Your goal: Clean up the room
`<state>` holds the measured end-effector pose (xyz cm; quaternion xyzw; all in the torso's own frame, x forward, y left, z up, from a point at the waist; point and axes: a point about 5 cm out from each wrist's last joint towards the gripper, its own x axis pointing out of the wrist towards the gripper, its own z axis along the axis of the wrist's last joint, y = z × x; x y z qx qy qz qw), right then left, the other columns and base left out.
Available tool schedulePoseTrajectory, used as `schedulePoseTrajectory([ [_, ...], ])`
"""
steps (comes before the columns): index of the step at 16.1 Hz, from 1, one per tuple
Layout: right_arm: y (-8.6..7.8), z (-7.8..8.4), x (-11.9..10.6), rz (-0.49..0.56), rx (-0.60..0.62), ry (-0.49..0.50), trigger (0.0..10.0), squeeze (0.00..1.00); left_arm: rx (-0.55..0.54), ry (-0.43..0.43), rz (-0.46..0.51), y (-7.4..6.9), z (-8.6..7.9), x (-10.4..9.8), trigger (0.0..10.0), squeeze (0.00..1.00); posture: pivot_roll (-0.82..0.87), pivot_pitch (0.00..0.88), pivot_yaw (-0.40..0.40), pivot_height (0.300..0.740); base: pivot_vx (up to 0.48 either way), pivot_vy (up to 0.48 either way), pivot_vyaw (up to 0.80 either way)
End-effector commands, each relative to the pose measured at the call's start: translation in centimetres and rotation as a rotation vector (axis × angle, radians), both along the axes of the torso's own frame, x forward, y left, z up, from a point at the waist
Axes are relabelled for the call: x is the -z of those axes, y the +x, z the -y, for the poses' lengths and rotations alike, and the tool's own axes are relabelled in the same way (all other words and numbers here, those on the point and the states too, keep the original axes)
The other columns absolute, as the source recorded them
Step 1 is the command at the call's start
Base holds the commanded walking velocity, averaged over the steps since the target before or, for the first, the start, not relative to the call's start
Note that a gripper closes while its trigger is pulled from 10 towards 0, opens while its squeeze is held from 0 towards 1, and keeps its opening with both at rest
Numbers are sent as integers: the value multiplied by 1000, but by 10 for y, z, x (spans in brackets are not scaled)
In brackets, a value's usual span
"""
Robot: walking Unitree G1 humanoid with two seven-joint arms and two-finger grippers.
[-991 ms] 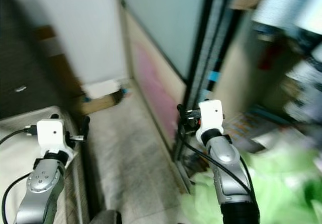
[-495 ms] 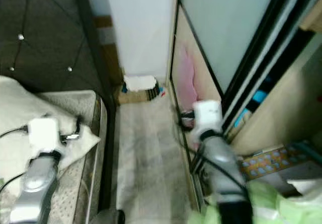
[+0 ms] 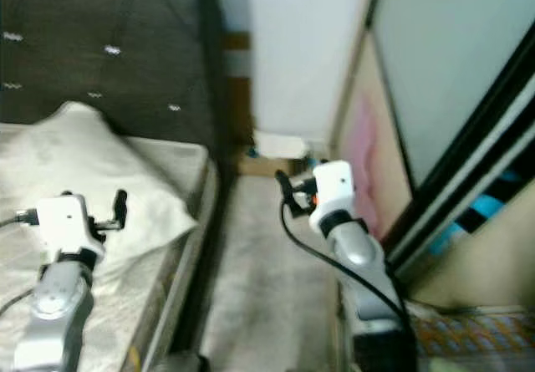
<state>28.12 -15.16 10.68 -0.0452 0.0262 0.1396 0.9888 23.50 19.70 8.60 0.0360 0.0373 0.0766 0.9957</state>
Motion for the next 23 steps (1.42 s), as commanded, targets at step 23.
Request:
schedulePoseTrajectory([
  [23,12,-7,-2,32,-20,19,10000,0,6,-1,9,6,2,-4,10000,0,-35,0,-26,740,0,0,800],
])
